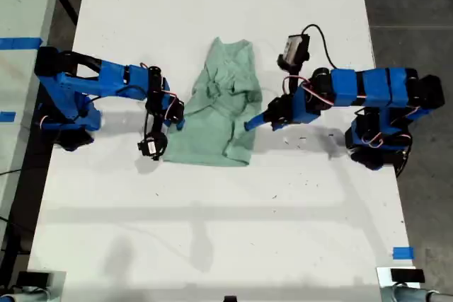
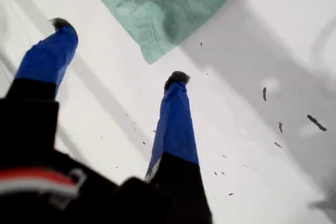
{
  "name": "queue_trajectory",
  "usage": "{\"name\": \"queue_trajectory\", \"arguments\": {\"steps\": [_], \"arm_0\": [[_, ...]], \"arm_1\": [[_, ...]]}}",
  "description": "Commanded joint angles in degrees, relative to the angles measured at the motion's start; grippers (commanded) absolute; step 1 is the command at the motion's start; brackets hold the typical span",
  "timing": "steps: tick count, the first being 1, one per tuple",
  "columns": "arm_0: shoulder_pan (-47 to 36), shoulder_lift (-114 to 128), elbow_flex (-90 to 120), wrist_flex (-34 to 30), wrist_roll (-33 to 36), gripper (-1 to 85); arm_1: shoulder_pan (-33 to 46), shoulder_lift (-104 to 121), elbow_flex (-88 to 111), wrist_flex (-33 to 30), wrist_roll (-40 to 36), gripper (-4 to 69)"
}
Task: Fold tshirt
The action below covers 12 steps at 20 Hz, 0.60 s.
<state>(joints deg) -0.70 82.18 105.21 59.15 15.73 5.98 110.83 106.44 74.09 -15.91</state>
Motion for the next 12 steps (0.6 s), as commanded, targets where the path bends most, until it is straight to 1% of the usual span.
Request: {"name": "queue_trajectory", "arguments": {"steps": [1,5,9,10,12], "arm_0": [[-0.53,2.11,-2.37,0.79,-2.02,0.1],[-0.44,5.98,-10.81,12.39,-3.25,0.1],[0.70,2.46,-26.63,19.16,-3.43,0.1],[0.88,0.35,-30.59,19.07,-2.81,0.1],[1.14,-5.62,-35.68,13.89,-1.32,0.1]], "arm_1": [[0.53,4.31,1.49,-3.16,0.79,30.7],[0.79,5.19,3.60,-4.39,0.88,30.2],[0.97,5.27,4.66,-5.36,0.88,29.9],[0.97,5.54,5.01,-5.54,0.88,29.8],[1.05,5.89,5.45,-5.80,0.97,29.7]]}}
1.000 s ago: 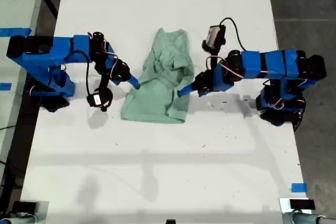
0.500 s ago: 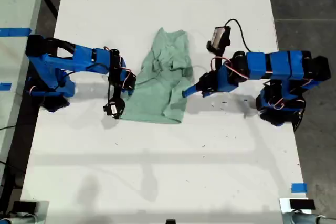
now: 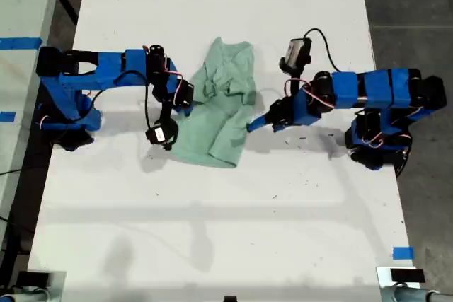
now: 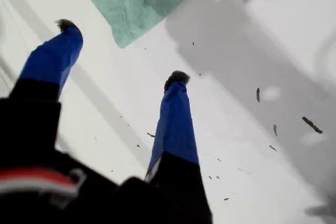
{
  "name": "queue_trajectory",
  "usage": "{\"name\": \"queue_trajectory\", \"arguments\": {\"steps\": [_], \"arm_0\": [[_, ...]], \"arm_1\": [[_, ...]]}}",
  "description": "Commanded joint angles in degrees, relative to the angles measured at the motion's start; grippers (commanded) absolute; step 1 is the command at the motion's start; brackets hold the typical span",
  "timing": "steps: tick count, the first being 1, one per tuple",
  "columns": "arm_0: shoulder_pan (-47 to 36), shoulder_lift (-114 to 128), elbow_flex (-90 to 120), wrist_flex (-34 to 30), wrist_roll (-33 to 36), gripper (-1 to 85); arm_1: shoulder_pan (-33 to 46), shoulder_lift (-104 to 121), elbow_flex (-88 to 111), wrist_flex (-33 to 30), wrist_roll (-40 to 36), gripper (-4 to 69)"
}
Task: Fold tshirt
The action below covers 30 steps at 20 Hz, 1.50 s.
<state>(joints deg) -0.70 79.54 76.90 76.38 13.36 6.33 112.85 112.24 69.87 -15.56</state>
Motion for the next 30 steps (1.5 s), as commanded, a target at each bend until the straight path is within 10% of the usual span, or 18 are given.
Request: {"name": "queue_trajectory", "arguments": {"steps": [1,4,7,19,30], "arm_0": [[1.05,-7.91,-10.99,-5.01,1.67,0.1],[-1.05,-25.84,-20.83,-9.32,2.72,1.4],[-1.85,-39.29,-34.89,-3.60,3.52,31.3],[0.70,-6.24,-22.59,27.07,-1.76,31.7],[14.24,25.05,31.99,7.29,-22.32,32.6]], "arm_1": [[0.70,4.04,-0.18,-1.67,0.62,29.7],[0.70,4.83,0.35,-1.76,0.97,29.6],[0.35,7.03,2.99,-2.46,1.93,29.6],[0.09,22.76,13.97,2.90,4.39,29.2],[-6.86,46.32,28.74,13.10,12.57,30.0]]}}
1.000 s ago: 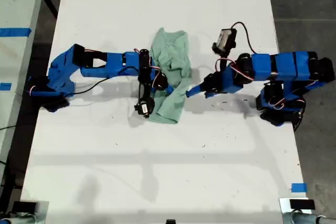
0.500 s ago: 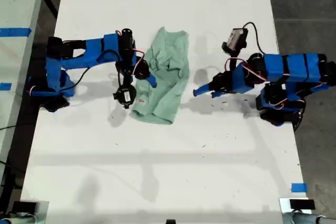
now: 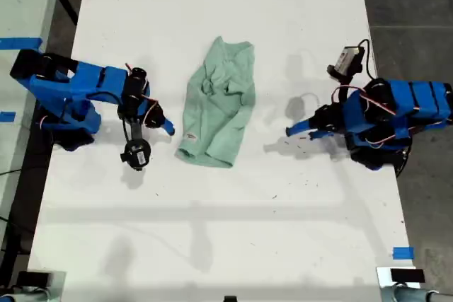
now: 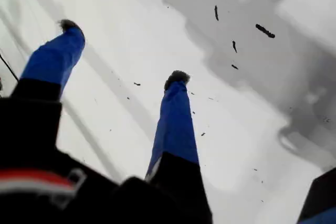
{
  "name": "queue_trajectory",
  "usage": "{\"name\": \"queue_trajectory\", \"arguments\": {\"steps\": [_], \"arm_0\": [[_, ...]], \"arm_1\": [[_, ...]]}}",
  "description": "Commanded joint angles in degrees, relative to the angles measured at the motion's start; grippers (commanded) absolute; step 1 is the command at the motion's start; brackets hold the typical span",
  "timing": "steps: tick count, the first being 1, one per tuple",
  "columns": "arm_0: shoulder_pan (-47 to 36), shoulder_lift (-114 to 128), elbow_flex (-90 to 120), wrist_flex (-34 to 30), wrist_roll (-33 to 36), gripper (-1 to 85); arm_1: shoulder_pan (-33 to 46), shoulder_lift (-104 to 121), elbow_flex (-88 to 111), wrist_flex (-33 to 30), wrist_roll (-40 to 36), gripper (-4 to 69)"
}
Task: Fold tshirt
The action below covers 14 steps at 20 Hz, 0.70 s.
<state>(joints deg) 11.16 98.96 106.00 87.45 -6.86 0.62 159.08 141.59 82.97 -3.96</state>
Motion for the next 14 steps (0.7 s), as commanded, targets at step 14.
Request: {"name": "queue_trajectory", "arguments": {"steps": [14], "arm_0": [[-4.48,-23.29,-31.38,-3.16,12.66,31.9]], "arm_1": [[2.64,-67.59,-48.78,-15.03,-11.43,29.0]]}}
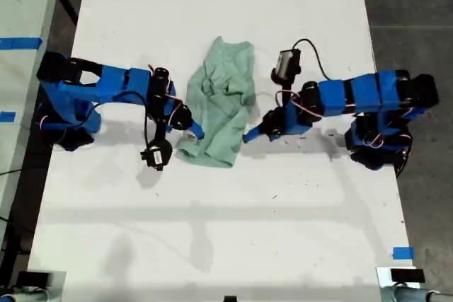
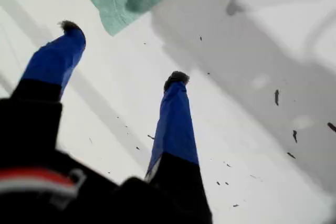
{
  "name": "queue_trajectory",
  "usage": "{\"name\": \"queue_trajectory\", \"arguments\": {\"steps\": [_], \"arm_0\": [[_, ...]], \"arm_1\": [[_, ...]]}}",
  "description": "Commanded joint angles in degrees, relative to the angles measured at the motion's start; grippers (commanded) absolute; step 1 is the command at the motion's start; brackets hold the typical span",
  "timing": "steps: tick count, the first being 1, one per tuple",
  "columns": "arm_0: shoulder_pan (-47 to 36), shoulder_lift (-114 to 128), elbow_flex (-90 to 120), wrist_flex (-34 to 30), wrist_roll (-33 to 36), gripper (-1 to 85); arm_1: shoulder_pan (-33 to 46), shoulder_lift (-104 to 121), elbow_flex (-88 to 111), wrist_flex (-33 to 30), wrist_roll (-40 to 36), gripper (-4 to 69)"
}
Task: Fold tshirt
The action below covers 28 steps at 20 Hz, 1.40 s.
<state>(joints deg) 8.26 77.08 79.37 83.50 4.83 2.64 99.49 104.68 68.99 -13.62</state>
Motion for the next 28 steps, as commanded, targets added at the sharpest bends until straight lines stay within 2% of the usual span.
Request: {"name": "queue_trajectory", "arguments": {"steps": [1,6,8,11,14,16,17,20,24,28], "arm_0": [[-1.76,-2.11,-4.66,0.62,0.70,32.1],[-1.58,-5.19,-4.22,-0.18,-0.09,29.2],[-1.58,-8.53,-5.27,-1.05,-0.18,23.1],[-1.14,-14.85,-7.38,-3.52,-1.32,15.4],[-0.44,-18.19,-8.70,-6.33,-1.58,5.9],[0.18,-18.19,-9.40,-7.03,-1.58,1.7],[0.62,-18.11,-10.37,-6.94,-1.23,0.1],[3.08,-17.49,-15.82,-4.48,-0.62,0.0],[9.14,-16.79,-30.15,4.04,1.14,0.0],[16.61,-12.30,-32.34,2.20,3.60,0.0]], "arm_1": [[0.70,-13.18,-17.14,-0.09,-2.46,29.0],[0.09,-39.02,-45.35,6.59,-4.66,28.5],[-0.44,-47.64,-53.70,8.09,-3.87,27.1],[-1.32,-52.29,-54.67,7.91,-1.67,23.3],[-2.81,-54.05,-54.58,7.91,-0.70,11.6],[-3.69,-54.23,-54.58,7.91,-0.26,-0.1],[-4.31,-53.88,-54.58,8.09,0.00,-2.0],[-6.33,-50.27,-54.49,10.55,-0.79,-1.9],[-11.16,-35.77,-49.57,13.80,-2.11,-1.9],[-19.42,-28.65,-52.12,15.21,-3.16,-1.9]]}}
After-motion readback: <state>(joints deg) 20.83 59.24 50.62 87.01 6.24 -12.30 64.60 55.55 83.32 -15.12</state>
